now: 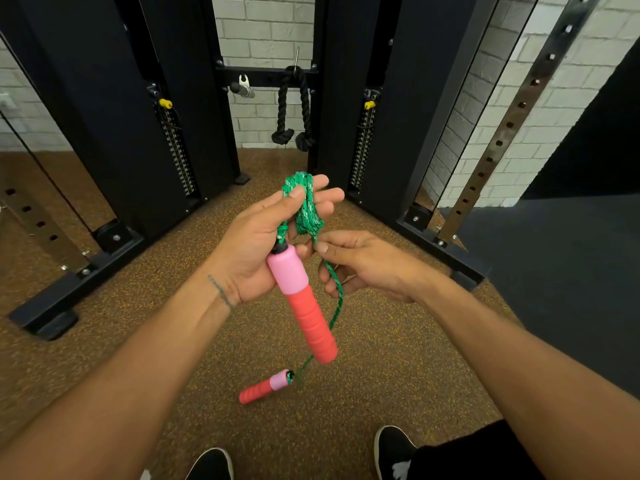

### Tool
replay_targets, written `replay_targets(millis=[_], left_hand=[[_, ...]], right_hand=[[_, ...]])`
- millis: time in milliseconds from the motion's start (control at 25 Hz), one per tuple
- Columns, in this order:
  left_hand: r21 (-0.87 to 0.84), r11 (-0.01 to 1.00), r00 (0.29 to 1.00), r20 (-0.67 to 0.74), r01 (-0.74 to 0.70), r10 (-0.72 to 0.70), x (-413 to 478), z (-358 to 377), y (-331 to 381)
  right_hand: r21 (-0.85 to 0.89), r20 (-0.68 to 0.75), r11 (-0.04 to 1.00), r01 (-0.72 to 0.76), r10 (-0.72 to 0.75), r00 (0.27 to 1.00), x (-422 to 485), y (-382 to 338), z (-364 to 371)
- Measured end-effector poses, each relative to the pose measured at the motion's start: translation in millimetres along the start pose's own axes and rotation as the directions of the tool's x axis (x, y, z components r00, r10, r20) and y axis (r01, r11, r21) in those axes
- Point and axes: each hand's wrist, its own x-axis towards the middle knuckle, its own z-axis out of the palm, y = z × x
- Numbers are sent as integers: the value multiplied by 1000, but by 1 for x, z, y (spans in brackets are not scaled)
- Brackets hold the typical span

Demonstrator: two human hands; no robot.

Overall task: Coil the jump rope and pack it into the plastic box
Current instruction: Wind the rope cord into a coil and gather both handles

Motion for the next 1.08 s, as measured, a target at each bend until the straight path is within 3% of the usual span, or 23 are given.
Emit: replay_targets(millis=[120, 320, 640, 800, 1080], left_hand=[[57, 998, 995, -102, 11, -5, 2, 1, -3], [398, 917, 983, -181, 38, 38, 5, -3, -7], [453, 883, 983, -178, 123, -45, 2, -3, -7], [543, 815, 979, -119, 202, -164, -1, -7, -7], [609, 774, 946, 115, 173, -302, -7, -3, -4]], right_hand=[[-45, 36, 999, -11, 12, 999, -1, -1, 2], [-174, 97, 983, 64, -47, 994, -7, -8, 0], [-164, -32, 966, 202, -210, 977, -10, -9, -7], [-164, -142, 945, 283, -306, 941, -12, -11, -15], [-203, -192, 897, 392, -430, 882, -9, -11, -26]])
